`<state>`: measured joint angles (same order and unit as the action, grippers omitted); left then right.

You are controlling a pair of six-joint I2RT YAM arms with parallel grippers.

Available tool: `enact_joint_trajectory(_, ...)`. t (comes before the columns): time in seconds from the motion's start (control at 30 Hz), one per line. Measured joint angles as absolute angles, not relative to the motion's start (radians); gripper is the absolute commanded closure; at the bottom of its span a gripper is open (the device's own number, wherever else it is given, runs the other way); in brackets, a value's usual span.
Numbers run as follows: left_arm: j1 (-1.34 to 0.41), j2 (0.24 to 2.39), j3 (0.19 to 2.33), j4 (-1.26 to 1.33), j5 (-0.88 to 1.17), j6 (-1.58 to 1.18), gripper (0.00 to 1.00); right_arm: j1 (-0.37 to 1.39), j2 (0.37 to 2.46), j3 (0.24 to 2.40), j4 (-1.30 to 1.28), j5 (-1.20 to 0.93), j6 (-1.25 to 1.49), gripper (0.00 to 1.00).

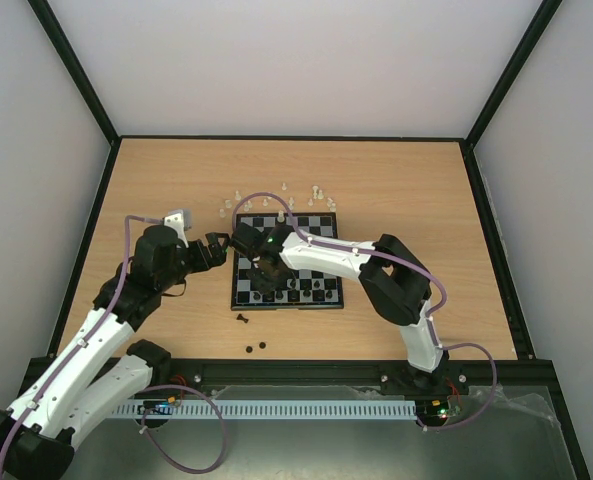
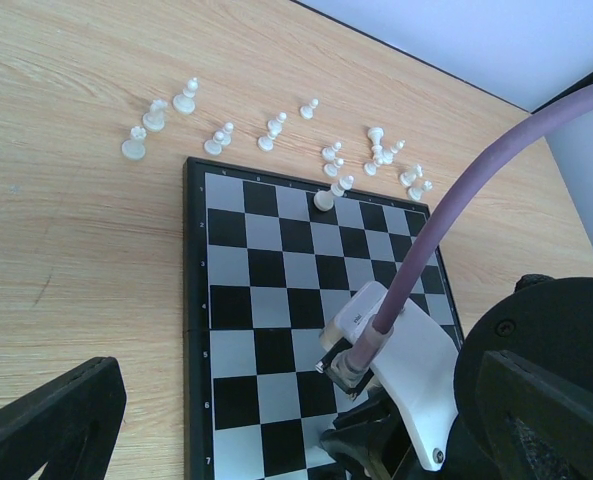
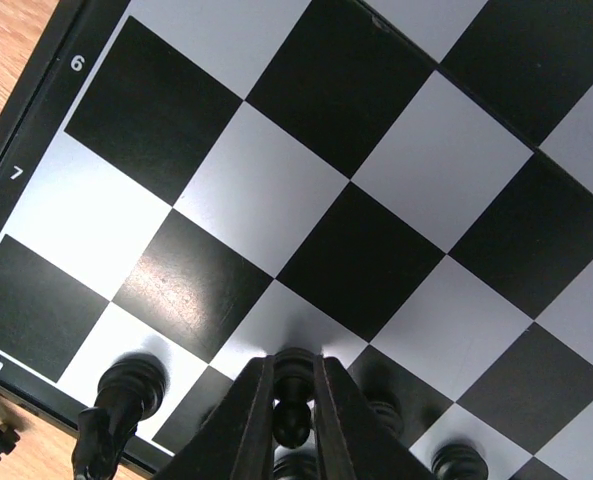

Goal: Set up the chess pieces on the board
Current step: Place the chess piece on the chessboard, then pick up the chess piece at the center of the board.

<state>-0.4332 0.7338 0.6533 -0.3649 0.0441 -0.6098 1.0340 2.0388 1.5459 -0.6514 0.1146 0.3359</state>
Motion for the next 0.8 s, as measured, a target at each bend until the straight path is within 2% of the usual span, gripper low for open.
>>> enact_joint_trajectory(0.37, -0.433, 0.728, 0.653, -0.366, 0.044, -0.610, 0.01, 1.034, 2.037, 1.546, -0.646, 0.113, 0.336, 0.80)
enact_joint_trajectory(0.47, -0.433, 0.722, 0.653, -0.367, 0.044, -0.610, 0.01, 1.034, 2.017, 1.539, -0.641, 0.120, 0.343, 0.74)
enact_joint_trajectory(0.67, -0.433, 0.714, 0.654, -0.383, 0.044, -0.610, 0.01, 1.039, 1.831, 1.469, -0.638, 0.133, 0.368, 0.64)
enact_joint_trajectory(0.8, -0.433, 0.708, 0.663, -0.394, 0.044, -0.610, 0.01, 1.085, 1.694, 1.422, -0.633, 0.130, 0.390, 0.63)
